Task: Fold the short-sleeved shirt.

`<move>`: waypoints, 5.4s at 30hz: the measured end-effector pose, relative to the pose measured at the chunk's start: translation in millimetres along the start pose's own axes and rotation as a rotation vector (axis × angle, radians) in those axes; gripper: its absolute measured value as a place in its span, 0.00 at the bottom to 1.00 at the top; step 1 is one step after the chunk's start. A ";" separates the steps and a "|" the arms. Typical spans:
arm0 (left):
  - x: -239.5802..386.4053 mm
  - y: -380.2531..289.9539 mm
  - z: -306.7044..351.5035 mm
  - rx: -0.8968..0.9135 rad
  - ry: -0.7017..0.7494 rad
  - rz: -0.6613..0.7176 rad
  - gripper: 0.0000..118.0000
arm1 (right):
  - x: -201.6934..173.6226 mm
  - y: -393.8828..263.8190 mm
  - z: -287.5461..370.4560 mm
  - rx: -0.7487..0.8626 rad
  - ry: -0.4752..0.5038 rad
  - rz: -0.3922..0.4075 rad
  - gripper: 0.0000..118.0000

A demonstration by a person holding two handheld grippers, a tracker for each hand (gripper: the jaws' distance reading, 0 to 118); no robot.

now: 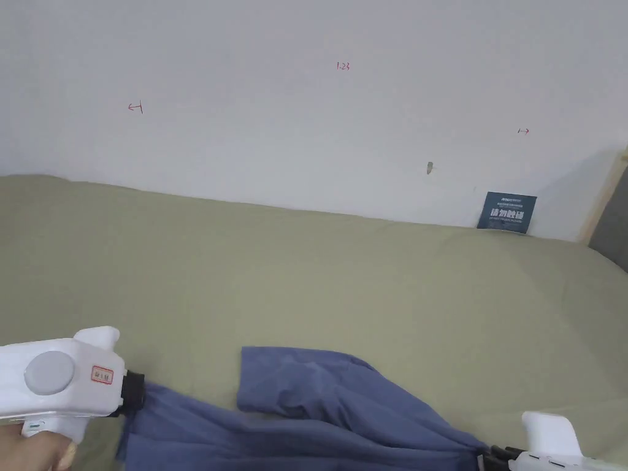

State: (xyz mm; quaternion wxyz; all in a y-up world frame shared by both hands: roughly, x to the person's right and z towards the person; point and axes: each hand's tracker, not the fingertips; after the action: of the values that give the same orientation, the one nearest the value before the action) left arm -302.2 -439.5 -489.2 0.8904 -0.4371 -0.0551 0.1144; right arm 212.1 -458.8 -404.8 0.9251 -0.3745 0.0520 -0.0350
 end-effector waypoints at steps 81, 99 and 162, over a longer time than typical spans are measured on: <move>-45.8 -117.4 94.3 0.224 0.037 0.047 0.79 | -9.7 -2.7 33.5 0.288 0.093 -0.056 0.93; 33.8 -85.9 145.9 0.390 0.025 -0.177 0.03 | -67.9 -18.3 118.3 0.388 -0.083 0.144 0.00; -53.5 -118.0 10.3 -0.074 0.052 0.054 0.05 | 3.6 203.9 -289.1 -0.309 0.114 0.291 0.16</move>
State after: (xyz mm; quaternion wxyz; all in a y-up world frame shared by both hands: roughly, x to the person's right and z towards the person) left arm -337.6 -514.9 -389.5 0.8714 -0.4738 -0.0245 0.1250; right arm 185.6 -512.2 -753.5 0.8475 -0.4978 0.1624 0.0863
